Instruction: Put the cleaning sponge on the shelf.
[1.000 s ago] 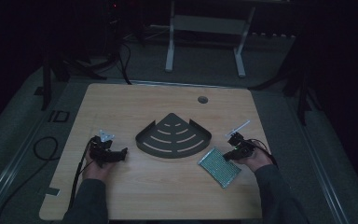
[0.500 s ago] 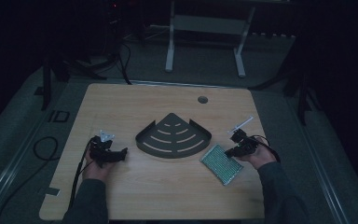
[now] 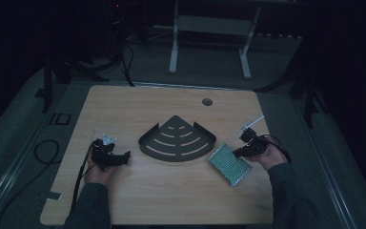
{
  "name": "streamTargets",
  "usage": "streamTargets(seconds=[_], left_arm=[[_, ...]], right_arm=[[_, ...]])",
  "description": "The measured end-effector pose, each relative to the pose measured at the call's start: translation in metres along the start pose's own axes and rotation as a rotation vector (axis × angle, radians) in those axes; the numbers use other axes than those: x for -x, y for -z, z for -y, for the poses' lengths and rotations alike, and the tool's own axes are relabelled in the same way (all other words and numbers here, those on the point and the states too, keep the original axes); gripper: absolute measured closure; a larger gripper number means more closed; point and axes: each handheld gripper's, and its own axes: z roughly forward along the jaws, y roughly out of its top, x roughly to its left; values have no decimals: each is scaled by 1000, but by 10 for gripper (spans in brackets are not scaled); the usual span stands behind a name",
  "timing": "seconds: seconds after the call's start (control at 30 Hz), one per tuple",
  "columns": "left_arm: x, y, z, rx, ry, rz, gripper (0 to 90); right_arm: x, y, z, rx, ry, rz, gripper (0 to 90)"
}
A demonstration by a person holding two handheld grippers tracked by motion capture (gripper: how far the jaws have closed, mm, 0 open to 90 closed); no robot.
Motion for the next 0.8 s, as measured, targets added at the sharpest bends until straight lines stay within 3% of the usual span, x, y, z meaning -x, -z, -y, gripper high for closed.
streamTargets(seconds=[0.8], left_arm=[[0,0,0,-1,-1,0,108]], right_arm=[[1,18,-24,52,18,21,896]])
